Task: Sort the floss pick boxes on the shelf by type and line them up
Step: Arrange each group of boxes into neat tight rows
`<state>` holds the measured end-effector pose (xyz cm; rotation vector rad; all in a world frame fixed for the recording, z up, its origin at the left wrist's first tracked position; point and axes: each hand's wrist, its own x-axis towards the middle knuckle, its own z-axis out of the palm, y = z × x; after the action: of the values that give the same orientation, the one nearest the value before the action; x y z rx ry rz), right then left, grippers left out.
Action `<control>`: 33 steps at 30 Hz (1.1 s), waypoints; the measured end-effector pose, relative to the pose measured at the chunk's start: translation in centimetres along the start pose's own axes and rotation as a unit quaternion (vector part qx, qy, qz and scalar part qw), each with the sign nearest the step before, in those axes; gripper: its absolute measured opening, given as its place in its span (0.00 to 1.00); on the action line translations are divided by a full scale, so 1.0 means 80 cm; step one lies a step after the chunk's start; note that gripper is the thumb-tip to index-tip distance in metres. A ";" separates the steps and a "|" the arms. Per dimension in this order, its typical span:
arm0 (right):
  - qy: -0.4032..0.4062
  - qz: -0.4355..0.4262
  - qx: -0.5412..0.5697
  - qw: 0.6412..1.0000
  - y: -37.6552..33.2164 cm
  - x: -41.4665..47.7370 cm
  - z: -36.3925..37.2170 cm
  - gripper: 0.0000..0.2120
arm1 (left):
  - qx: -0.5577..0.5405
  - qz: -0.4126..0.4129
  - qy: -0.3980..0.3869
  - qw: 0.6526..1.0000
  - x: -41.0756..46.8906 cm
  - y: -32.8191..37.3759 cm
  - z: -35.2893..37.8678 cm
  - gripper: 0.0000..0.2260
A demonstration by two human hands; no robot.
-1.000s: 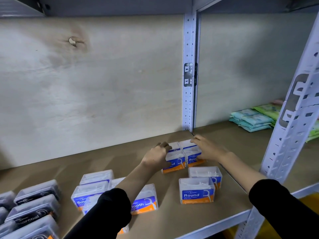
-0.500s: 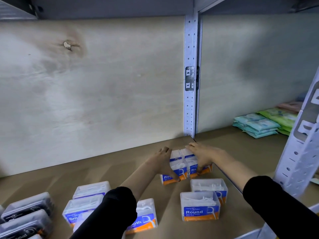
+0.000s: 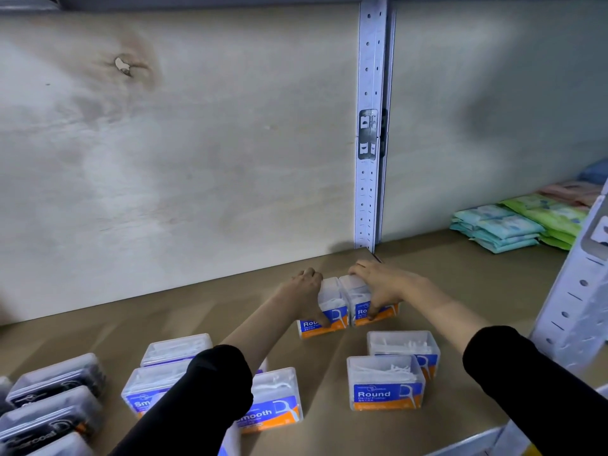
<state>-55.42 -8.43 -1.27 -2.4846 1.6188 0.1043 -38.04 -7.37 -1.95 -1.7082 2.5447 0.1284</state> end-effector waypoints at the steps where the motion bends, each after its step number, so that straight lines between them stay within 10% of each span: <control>1: 0.002 -0.003 -0.004 1.000 -0.001 0.000 0.000 0.40 | 0.001 -0.001 -0.001 1.000 -0.001 0.000 -0.001 0.37; 33: -0.012 0.009 0.006 1.000 -0.007 0.003 -0.002 0.44 | -0.006 -0.012 -0.010 1.000 -0.004 -0.003 -0.001 0.38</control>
<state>-54.80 -8.42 -1.08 -2.4508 1.6269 0.1271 -37.66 -7.16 -1.87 -1.7319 2.5136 0.1588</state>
